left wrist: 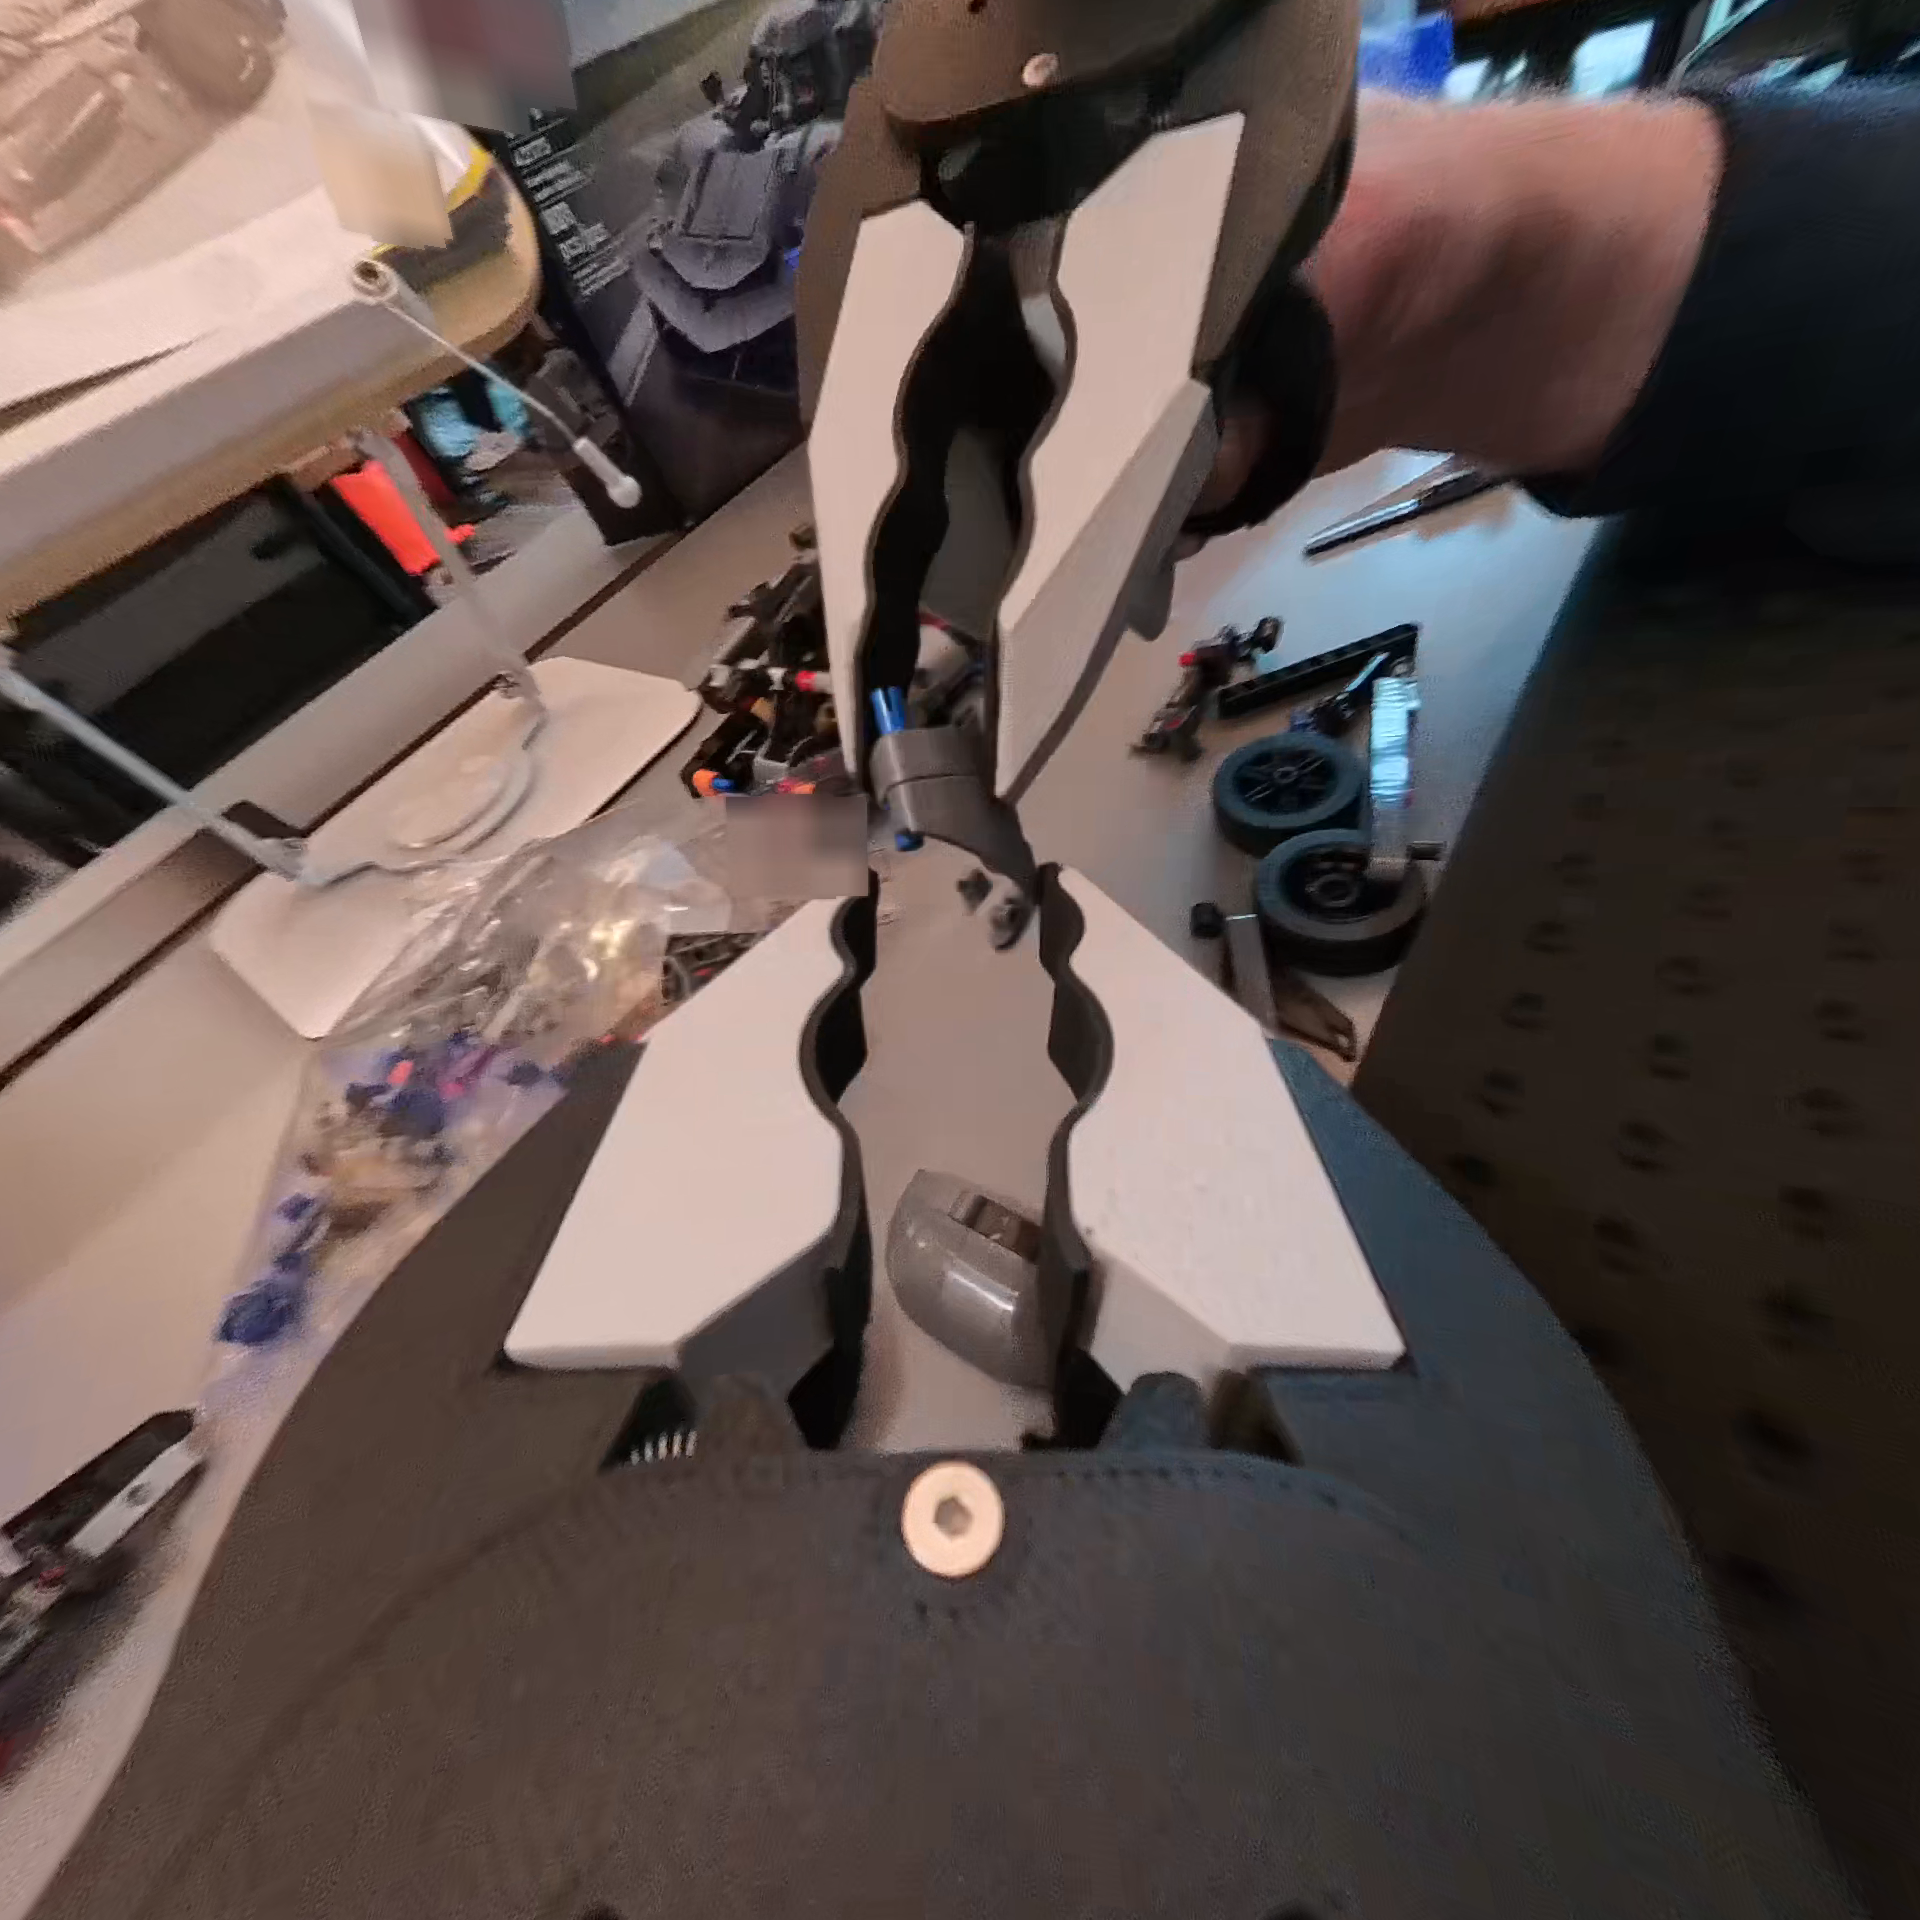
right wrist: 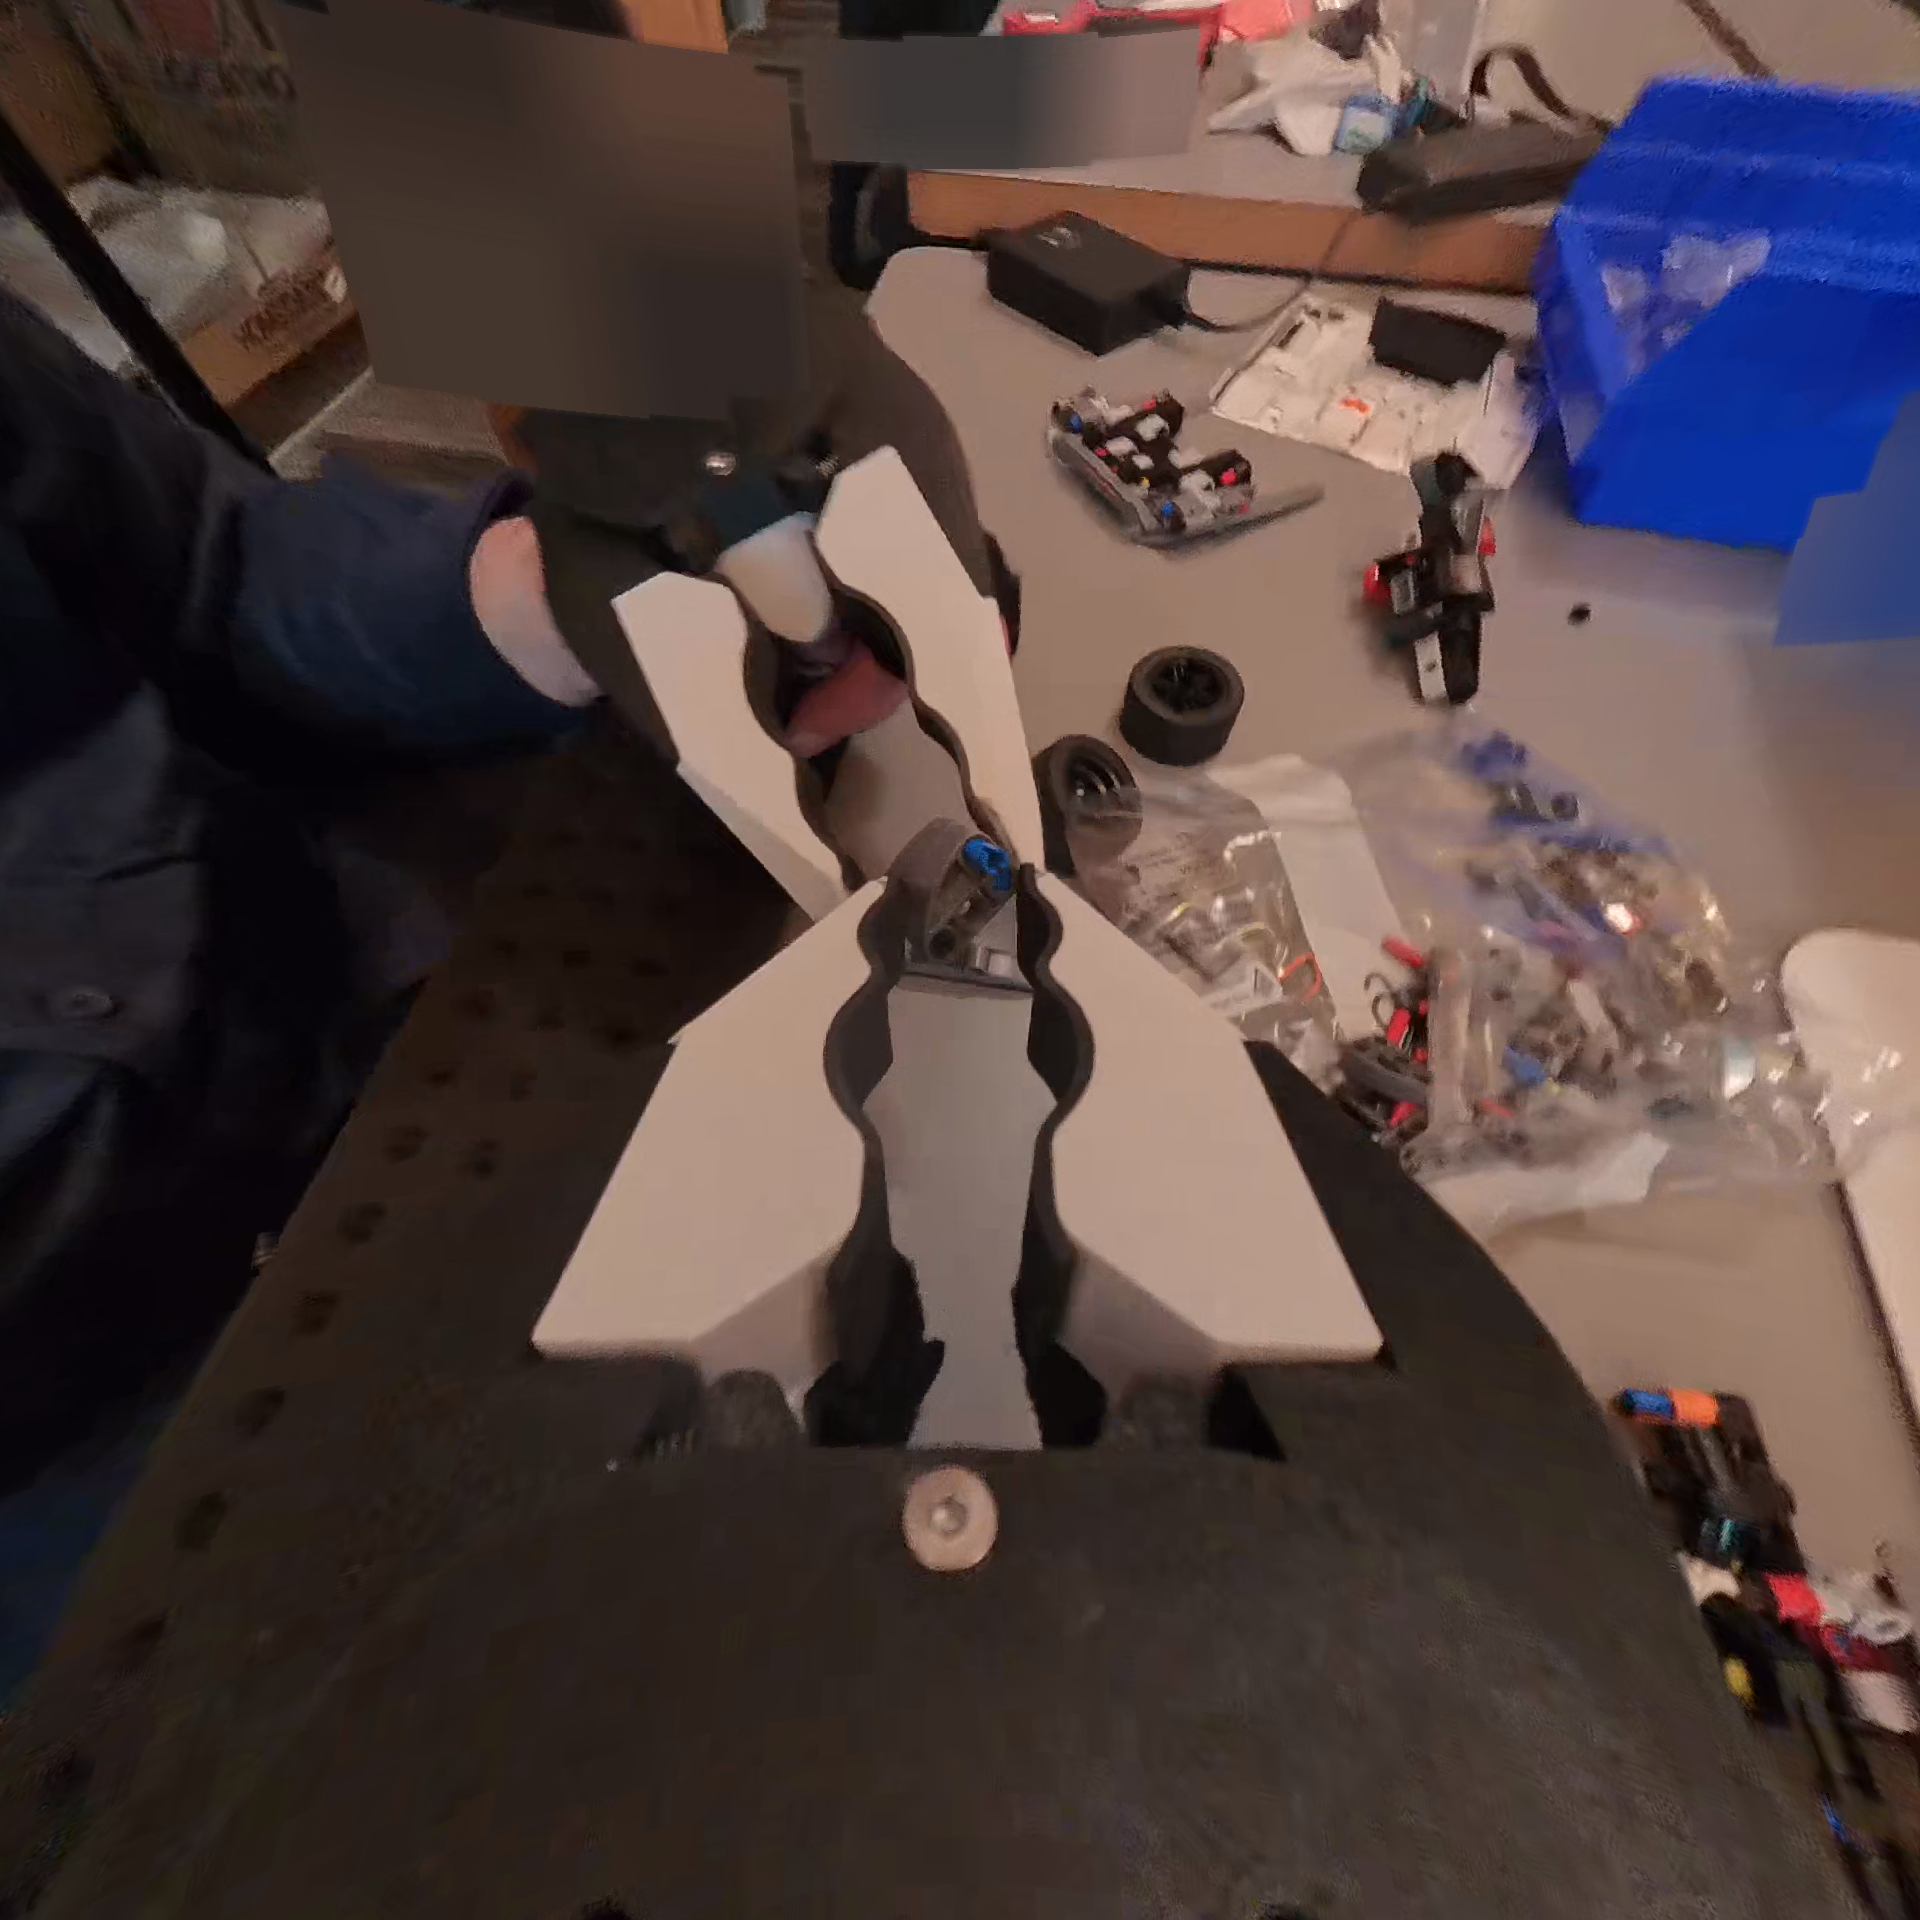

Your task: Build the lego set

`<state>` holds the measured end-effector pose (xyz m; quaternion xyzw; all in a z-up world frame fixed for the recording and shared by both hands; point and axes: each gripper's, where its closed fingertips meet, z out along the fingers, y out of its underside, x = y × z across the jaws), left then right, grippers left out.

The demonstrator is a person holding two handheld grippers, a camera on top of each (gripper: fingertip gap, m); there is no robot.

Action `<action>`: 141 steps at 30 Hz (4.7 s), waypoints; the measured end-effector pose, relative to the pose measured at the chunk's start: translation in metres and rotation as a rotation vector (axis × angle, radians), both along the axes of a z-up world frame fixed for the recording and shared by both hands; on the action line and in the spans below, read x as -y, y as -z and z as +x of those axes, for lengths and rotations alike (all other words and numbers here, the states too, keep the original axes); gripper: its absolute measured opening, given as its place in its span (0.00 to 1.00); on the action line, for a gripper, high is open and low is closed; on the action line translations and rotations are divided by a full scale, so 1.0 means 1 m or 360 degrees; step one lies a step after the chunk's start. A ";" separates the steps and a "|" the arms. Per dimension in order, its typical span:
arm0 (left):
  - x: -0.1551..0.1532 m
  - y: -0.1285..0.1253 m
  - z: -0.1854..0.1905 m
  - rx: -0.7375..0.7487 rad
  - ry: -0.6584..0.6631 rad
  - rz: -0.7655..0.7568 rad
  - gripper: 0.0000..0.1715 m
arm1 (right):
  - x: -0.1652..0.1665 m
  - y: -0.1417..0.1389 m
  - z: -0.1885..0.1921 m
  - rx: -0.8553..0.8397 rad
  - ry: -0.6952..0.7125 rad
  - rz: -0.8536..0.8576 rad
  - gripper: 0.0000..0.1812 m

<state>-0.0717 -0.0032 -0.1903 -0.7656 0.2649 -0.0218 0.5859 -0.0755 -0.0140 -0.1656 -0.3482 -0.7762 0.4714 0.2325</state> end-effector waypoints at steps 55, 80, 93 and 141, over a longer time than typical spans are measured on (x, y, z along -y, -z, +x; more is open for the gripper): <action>0.011 -0.013 0.012 -0.0143 0.0066 0.0162 0.03 | 0.007 -0.011 0.017 -0.0158 -0.0033 0.0192 0.03; 0.015 -0.004 0.013 -0.0482 0.0038 0.0204 0.00 | -0.008 0.002 0.027 -0.0005 0.0026 0.0045 0.13; 0.019 -0.003 0.036 -0.0659 0.0158 0.0312 0.01 | 0.001 0.007 0.033 0.0025 -0.0097 -0.0009 0.01; 0.013 0.002 0.027 -0.0469 0.0128 0.0177 0.00 | -0.014 0.032 0.023 -0.0170 0.0157 0.1174 0.01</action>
